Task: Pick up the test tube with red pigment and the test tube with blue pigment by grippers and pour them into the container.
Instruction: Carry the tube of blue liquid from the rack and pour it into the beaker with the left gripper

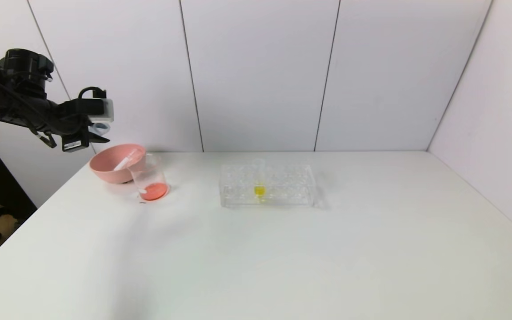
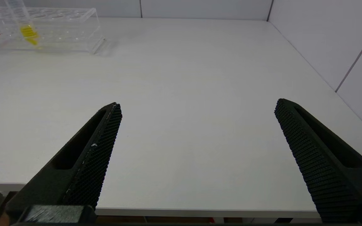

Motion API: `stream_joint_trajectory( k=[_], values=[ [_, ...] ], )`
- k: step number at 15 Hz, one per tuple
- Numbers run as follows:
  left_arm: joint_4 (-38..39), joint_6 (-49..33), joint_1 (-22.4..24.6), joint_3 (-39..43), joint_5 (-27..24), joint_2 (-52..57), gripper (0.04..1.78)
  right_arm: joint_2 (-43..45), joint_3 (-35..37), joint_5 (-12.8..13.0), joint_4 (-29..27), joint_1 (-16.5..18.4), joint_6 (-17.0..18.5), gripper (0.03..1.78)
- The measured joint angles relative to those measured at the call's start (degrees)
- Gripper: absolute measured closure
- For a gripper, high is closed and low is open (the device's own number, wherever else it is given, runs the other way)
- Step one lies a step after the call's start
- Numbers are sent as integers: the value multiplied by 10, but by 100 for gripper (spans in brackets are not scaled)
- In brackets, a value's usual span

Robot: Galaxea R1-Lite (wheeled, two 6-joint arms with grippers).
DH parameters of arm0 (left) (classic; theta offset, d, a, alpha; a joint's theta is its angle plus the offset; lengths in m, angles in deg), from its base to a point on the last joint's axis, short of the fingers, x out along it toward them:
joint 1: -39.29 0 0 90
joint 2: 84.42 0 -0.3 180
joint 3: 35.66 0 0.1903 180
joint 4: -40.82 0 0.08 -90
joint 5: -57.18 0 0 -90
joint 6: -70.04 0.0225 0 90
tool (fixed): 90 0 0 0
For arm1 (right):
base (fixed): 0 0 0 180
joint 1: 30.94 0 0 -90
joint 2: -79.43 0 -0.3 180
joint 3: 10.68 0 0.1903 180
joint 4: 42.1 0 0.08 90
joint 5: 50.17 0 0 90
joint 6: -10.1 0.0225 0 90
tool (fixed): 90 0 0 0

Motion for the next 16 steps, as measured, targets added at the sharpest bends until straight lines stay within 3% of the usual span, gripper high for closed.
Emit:
stream_joint_trajectory(
  k=[8,16],
  values=[
    [-11,12,-8,1,50,5,132,0,0,0,0,0,0,4],
    [-49,39,-8,-2,56,6,132,0,0,0,0,0,0,4]
  ],
)
